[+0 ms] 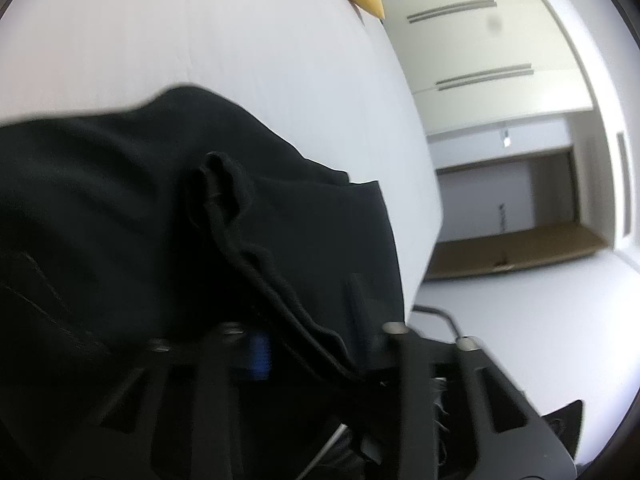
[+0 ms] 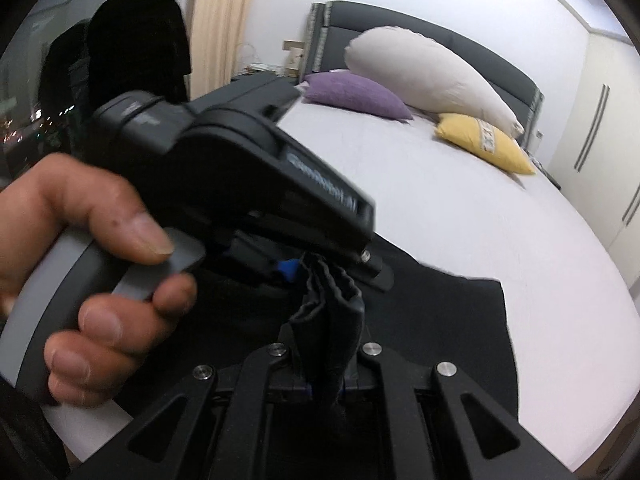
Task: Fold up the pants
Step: 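Grasp the folded jeans edge with the left gripper while the right gripper grasps beside it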
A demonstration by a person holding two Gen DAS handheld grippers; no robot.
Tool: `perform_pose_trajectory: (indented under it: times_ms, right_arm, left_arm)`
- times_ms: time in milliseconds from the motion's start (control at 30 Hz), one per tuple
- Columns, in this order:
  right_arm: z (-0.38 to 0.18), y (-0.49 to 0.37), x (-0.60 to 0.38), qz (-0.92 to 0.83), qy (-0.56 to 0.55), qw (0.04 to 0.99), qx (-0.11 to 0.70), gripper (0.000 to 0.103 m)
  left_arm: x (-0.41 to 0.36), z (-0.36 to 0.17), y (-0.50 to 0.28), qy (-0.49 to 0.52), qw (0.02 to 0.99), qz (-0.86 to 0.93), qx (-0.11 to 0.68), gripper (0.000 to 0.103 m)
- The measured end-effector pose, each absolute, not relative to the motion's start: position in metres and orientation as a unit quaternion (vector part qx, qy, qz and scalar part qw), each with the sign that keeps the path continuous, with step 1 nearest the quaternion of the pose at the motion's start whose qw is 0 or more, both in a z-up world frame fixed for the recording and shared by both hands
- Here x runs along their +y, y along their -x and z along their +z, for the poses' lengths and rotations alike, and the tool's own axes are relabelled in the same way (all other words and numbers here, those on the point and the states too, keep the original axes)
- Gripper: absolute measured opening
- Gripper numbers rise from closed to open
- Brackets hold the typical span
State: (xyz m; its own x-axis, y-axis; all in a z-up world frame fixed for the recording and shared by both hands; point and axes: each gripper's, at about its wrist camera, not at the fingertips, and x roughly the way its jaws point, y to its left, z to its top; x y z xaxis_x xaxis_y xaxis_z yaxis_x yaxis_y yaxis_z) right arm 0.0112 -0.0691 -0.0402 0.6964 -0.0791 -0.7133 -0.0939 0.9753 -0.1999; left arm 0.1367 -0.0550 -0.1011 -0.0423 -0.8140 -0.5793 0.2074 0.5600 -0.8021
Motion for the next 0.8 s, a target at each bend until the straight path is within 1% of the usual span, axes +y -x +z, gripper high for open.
perform_pose_trajectory:
  times_ms: [67, 100, 233, 300, 500, 600, 633, 667, 767, 800]
  right_arm:
    - [-0.039, -0.015, -0.065, 0.012, 0.118, 0.914, 0.389, 0.01]
    - [-0.04, -0.014, -0.063, 0.015, 0.12, 0.913, 0.39, 0.009]
    - [-0.045, -0.014, -0.045, 0.037, 0.129, 0.908, 0.396, 0.009]
    - [-0.049, -0.012, -0.036, 0.048, 0.133, 0.905, 0.4, 0.01]
    - [-0.069, -0.011, -0.025, 0.065, 0.128, 0.89, 0.432, 0.01]
    - [-0.092, -0.014, -0.027, 0.077, 0.112, 0.868, 0.477, 0.015]
    - [-0.094, -0.01, -0.029, 0.077, 0.102, 0.869, 0.478, 0.016]
    - [-0.093, -0.01, -0.028, 0.08, 0.095, 0.87, 0.477, 0.018]
    - [-0.085, -0.002, -0.035, 0.113, 0.055, 0.864, 0.488, 0.036]
    - [-0.083, 0.001, -0.038, 0.13, 0.037, 0.86, 0.492, 0.05]
  left_arm:
    - [-0.046, -0.095, -0.14, 0.231, 0.651, -0.401, 0.602, 0.016]
    - [-0.041, -0.092, -0.142, 0.218, 0.654, -0.403, 0.602, 0.015]
    - [-0.02, -0.086, -0.145, 0.173, 0.672, -0.395, 0.602, 0.015]
    - [-0.01, -0.087, -0.149, 0.168, 0.676, -0.387, 0.604, 0.015]
    - [0.009, -0.11, -0.153, 0.157, 0.686, -0.354, 0.616, 0.015]
    - [0.023, -0.116, -0.144, 0.162, 0.695, -0.346, 0.61, 0.015]
    - [0.027, -0.114, -0.142, 0.16, 0.7, -0.338, 0.608, 0.015]
    - [0.03, -0.111, -0.139, 0.155, 0.708, -0.33, 0.605, 0.015]
    - [0.047, -0.094, -0.134, 0.131, 0.747, -0.287, 0.586, 0.015]
    - [0.051, -0.087, -0.133, 0.127, 0.758, -0.275, 0.578, 0.015]
